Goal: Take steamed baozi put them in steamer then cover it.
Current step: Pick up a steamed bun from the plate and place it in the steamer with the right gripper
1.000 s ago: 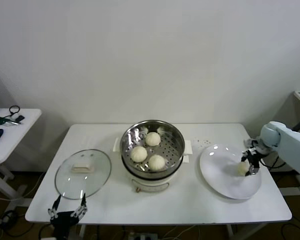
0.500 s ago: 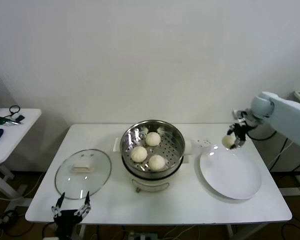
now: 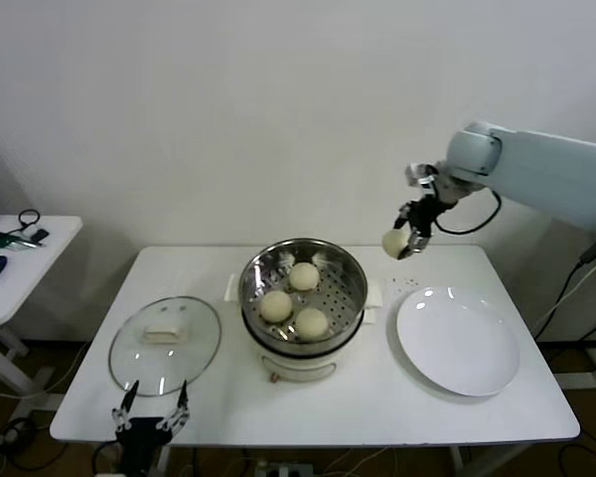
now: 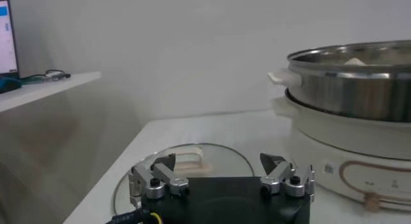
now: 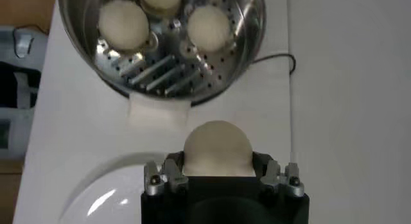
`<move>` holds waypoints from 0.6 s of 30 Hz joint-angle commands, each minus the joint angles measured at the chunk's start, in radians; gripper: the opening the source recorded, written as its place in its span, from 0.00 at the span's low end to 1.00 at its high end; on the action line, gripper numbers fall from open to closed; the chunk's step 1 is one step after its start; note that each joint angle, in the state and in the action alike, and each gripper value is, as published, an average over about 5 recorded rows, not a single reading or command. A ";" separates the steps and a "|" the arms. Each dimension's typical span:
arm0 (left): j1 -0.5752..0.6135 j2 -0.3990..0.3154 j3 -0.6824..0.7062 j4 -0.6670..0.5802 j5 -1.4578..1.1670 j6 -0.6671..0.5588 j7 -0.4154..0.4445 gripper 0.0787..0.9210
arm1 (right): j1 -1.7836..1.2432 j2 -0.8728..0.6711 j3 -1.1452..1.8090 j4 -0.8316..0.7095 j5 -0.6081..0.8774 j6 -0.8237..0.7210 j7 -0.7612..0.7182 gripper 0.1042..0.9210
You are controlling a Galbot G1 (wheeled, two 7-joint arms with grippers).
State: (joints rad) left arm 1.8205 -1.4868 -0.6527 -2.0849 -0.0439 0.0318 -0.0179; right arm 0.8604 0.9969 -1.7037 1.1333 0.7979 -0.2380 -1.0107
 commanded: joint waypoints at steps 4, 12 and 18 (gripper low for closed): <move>0.013 0.018 -0.004 0.010 -0.007 -0.022 -0.001 0.88 | 0.053 0.239 -0.107 0.070 0.206 -0.053 0.069 0.71; 0.006 0.017 -0.003 0.009 -0.005 -0.021 -0.001 0.88 | -0.042 0.300 -0.097 0.017 0.167 -0.060 0.087 0.71; -0.022 0.003 -0.006 0.020 0.005 -0.013 0.000 0.88 | -0.112 0.328 -0.098 -0.039 0.122 -0.058 0.083 0.72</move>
State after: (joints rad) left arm 1.8150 -1.4773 -0.6582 -2.0710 -0.0445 0.0177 -0.0185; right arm 0.8288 1.2434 -1.7829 1.1415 0.9315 -0.2867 -0.9425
